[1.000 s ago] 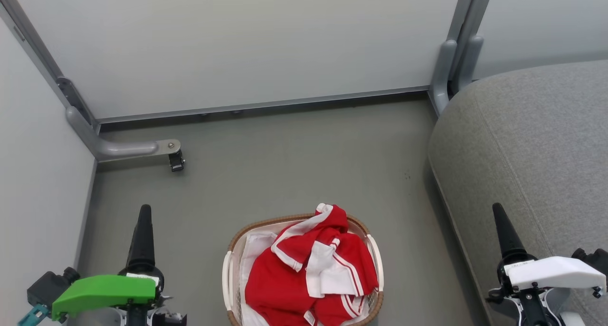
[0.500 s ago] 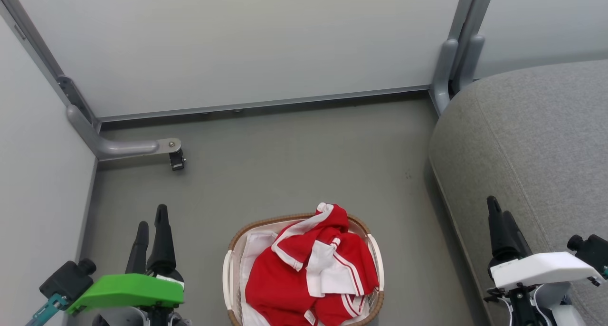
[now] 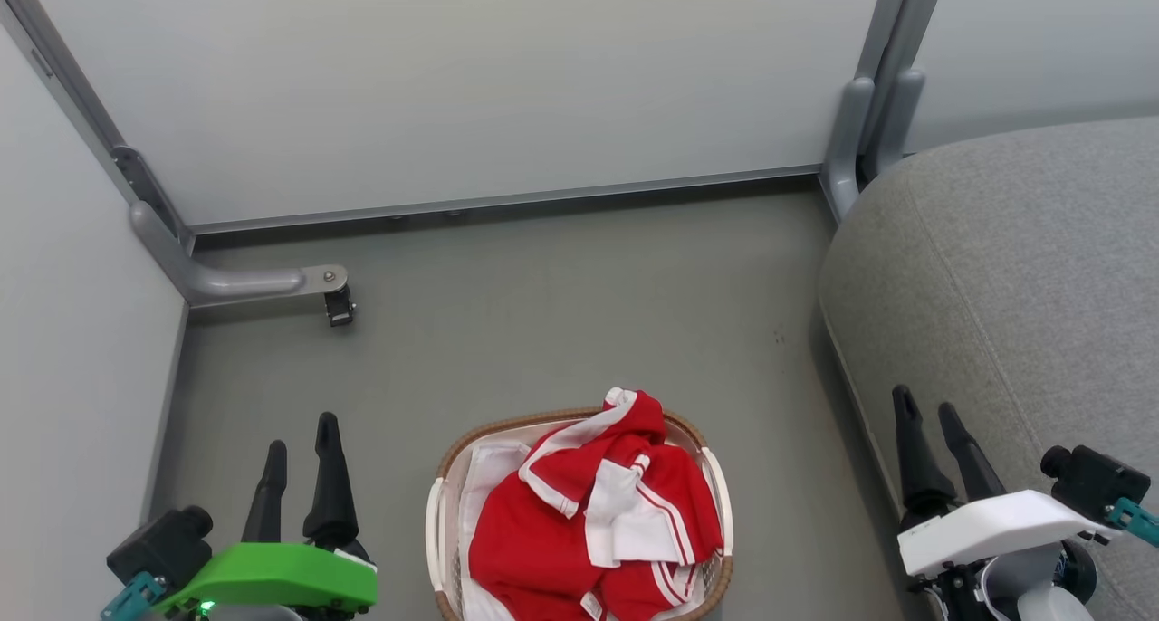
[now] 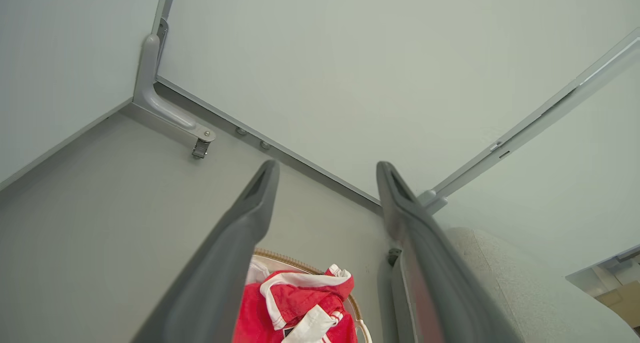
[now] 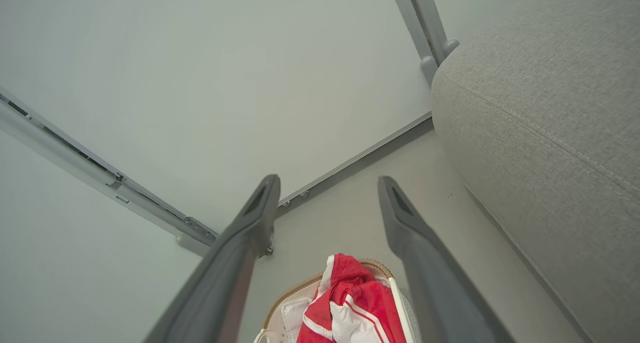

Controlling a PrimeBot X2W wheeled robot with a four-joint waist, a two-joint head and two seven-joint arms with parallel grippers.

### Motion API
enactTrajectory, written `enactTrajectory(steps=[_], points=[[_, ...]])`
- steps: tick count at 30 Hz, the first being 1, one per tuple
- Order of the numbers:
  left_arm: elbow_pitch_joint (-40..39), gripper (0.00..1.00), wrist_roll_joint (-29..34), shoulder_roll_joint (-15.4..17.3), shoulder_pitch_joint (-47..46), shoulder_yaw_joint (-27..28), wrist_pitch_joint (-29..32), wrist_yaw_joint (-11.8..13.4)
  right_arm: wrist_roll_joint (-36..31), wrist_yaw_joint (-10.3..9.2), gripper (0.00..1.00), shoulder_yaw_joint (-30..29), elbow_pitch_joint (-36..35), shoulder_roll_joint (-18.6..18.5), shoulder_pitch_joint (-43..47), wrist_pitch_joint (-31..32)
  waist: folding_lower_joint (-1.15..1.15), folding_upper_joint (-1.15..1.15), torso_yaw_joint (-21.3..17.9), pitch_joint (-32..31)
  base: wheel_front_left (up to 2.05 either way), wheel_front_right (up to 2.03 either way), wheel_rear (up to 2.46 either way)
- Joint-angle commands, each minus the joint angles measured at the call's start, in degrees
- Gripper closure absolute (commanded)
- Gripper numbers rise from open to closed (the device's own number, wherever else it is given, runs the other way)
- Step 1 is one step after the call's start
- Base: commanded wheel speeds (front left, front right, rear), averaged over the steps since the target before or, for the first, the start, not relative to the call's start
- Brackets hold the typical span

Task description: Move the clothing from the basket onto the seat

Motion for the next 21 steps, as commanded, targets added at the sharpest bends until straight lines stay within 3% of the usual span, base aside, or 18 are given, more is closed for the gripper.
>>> enactTrajectory(steps=[1,21], points=[[-0.3,0.0,2.2,0.4,0.4,-0.3,-0.6,0.4,-2.2,0.03,0.0,0.2,-0.2,-0.3,0.4,-0.6,0.0,0.0,0.0,-0.1,0.0,0.0,0.0],[1.4,0.0,13.2,0.5,2.4,-3.3,-3.5,2.0,-15.6,0.03,0.0,2.5,0.7,-0.5,1.4,-3.5,0.0,0.0,0.3,-0.3,0.0,0.0,0.0]])
